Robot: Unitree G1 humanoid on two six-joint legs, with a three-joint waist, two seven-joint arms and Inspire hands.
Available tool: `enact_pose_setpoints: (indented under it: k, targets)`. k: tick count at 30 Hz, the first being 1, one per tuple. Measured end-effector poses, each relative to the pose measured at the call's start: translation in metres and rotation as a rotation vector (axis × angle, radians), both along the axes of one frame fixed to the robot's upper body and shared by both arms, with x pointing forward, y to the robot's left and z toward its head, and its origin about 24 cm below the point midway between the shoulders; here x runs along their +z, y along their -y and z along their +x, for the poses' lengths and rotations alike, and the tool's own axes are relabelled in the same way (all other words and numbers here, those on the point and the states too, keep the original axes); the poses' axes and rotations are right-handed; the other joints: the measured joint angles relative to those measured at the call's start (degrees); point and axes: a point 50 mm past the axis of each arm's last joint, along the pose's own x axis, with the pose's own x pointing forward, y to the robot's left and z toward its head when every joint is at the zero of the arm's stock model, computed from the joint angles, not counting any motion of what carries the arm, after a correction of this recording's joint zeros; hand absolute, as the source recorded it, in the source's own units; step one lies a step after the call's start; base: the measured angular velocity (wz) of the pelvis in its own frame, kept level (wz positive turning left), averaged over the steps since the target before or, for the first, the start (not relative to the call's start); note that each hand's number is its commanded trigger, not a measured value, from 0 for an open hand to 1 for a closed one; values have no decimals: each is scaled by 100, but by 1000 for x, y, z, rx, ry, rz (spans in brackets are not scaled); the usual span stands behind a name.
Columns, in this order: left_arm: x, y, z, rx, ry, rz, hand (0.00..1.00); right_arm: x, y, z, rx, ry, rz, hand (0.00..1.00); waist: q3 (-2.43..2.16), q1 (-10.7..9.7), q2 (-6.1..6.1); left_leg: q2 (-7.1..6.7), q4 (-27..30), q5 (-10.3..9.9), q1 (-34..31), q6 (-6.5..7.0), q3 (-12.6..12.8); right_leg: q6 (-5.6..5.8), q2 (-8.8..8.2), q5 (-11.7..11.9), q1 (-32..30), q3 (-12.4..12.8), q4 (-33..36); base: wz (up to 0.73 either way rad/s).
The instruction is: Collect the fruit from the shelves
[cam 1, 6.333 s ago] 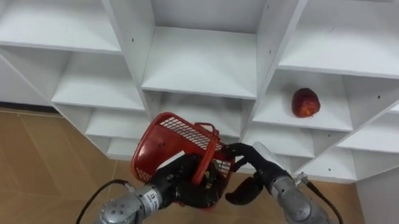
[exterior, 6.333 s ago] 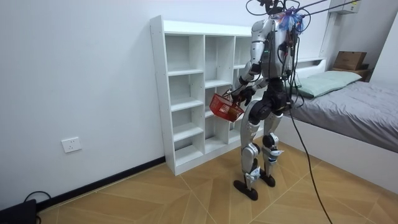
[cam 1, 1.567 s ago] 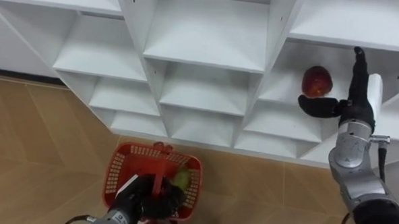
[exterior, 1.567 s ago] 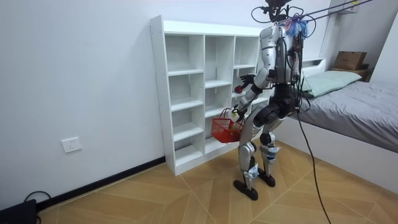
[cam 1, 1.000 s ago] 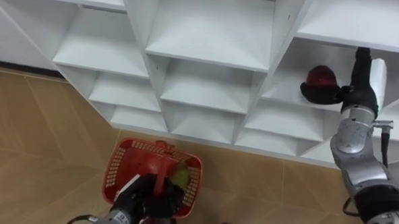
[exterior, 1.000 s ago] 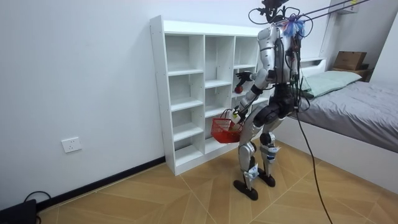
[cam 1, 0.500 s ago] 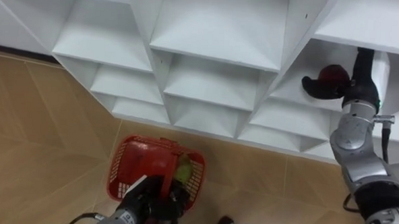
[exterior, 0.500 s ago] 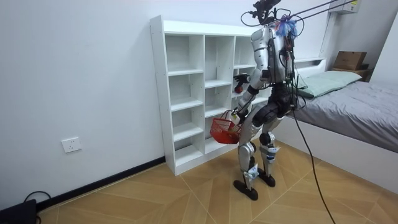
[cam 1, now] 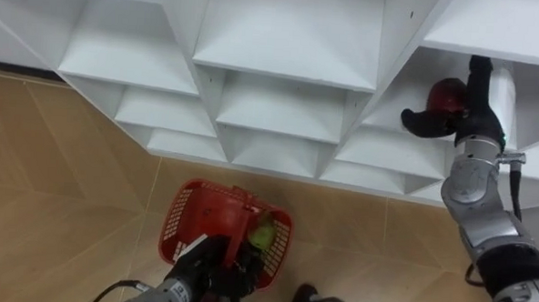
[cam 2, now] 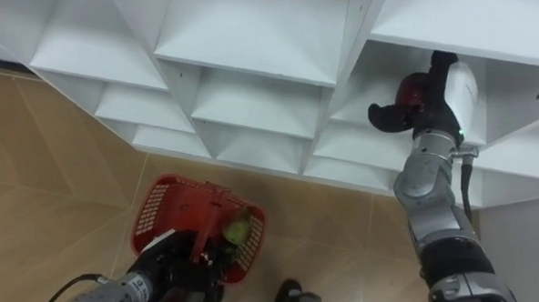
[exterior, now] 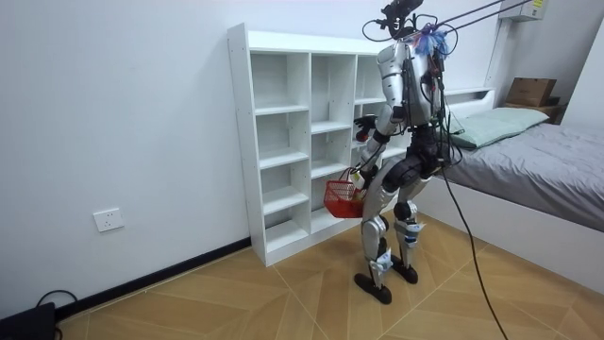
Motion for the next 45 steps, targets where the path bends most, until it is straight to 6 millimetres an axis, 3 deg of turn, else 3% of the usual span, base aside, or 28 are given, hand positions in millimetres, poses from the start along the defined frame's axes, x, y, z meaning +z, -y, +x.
enact_pose_setpoints:
  k: [14,31,45]
  targets:
    - [0,-2,1,6,3,11,100,-14,5,-5,-26,-74,-19,0,-1,-2,-14,6,-73,27,-41,22,13,13,12,41,-52,25,-78,0]
    - [7,-6,2,-8,22,25,100,-15,14,-6,-59,-96,-20,0,-12,4,-56,49,-208,109,-135,55,35,43,99,239,-109,39,-367,-1]
    - [8,-7,2,-5,23,26,100,-14,15,-6,-65,-92,-17,0,-11,6,-62,45,-212,120,-194,74,67,55,93,263,-164,52,-369,0]
